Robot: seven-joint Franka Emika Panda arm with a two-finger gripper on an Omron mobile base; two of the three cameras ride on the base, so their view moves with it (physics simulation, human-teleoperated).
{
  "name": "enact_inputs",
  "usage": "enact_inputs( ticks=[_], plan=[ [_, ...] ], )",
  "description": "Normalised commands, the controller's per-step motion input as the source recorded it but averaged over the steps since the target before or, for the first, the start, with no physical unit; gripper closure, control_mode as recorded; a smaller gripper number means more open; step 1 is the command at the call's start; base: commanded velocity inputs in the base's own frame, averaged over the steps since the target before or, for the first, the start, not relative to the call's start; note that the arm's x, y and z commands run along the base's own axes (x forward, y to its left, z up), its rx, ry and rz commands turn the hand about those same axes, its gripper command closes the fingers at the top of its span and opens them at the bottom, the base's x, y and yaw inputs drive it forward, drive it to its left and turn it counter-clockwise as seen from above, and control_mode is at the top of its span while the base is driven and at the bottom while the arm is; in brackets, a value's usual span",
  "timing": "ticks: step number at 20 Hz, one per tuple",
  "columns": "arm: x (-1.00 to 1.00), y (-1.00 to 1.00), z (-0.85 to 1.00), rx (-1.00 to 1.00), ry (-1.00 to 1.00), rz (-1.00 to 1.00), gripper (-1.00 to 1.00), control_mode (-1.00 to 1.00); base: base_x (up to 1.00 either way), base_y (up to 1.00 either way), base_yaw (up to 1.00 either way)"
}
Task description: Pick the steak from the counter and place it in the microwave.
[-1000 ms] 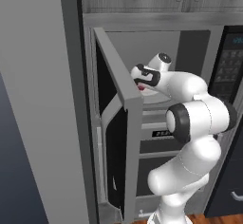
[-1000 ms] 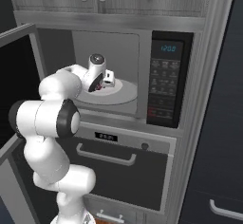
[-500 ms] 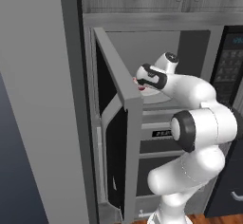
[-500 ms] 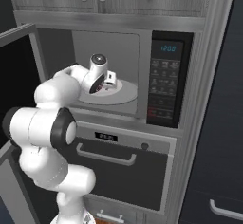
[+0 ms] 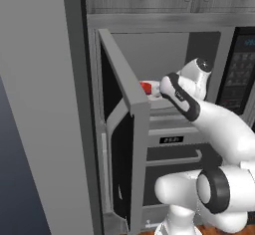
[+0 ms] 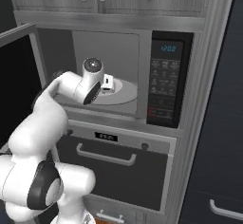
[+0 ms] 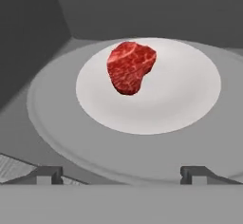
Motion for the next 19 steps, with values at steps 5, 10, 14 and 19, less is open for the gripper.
enact_inputs(
  ticks=[5,10,14,19],
  plan=[
    [-1.00,0.00,0.46,0.00,-0.08,0.00,-1.00,-1.00,0.00,0.00,0.00],
    [-1.00,0.00,0.34,0.00,-0.07,-0.01,-1.00,-1.00,0.00,0.00,0.00],
    [-1.00,0.00,0.03,0.00,-0.02,-0.09,-1.00,-1.00,0.00,0.00,0.00],
    [-1.00,0.00,0.00,0.00,0.00,-0.13,-1.00,-1.00,0.00,0.00,0.00]
  ],
)
